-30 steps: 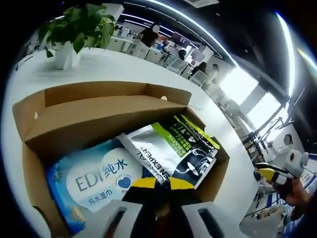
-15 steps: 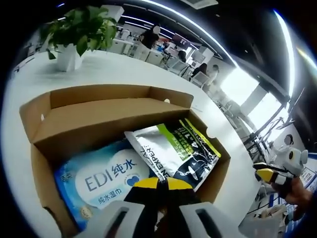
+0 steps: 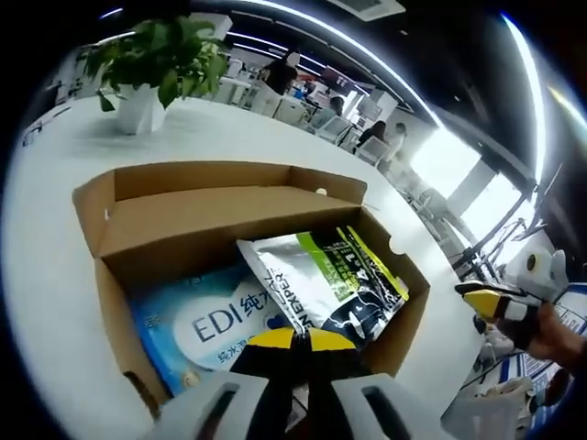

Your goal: Operate the shoe box by opening the lid, removing the specified soft item, and placing it in the target area until the item is outside and the box remains undamaged.

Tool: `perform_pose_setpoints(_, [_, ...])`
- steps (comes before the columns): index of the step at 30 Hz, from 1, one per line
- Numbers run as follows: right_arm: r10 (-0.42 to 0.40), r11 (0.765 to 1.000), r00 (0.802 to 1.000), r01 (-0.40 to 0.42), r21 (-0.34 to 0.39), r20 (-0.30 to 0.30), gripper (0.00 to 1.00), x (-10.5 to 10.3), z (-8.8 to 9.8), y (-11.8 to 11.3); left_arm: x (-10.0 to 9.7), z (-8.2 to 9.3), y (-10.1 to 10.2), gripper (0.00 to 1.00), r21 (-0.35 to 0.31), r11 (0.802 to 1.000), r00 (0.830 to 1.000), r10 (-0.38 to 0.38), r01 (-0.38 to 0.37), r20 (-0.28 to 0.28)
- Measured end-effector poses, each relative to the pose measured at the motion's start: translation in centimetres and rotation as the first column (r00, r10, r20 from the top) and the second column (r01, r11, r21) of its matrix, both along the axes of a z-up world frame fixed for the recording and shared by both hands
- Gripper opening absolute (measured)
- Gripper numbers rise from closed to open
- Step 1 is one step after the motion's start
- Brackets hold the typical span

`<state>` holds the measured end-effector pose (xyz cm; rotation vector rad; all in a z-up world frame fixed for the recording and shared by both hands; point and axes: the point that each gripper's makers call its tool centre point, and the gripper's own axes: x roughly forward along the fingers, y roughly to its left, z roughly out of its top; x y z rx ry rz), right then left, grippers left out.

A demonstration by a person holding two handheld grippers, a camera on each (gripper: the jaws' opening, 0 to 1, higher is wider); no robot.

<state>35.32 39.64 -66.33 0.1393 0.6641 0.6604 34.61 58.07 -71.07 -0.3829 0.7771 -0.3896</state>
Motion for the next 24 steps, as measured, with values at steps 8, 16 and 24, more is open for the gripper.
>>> perform_pose_setpoints(8, [0.067, 0.998, 0.997, -0.067, -0.005, -0.031, 0.2, 0.7, -1.0, 2.6, -0.1, 0.3, 0.6, 0.02, -0.023, 1.0, 1.0, 0.005, -0.005, -0.003])
perform_pose_setpoints(16, [0.106, 0.994, 0.993, -0.107, -0.013, -0.06, 0.21, 1.4, -2.0, 4.6, -0.2, 0.4, 1.1, 0.02, -0.029, 1.0, 1.0, 0.005, -0.005, 0.002])
perform_pose_setpoints(24, [0.13, 0.991, 0.988, -0.132, -0.016, -0.081, 0.21, 2.5, -2.7, 6.1, -0.3, 0.5, 1.1, 0.02, -0.041, 0.999, 1.0, 0.005, -0.005, 0.005])
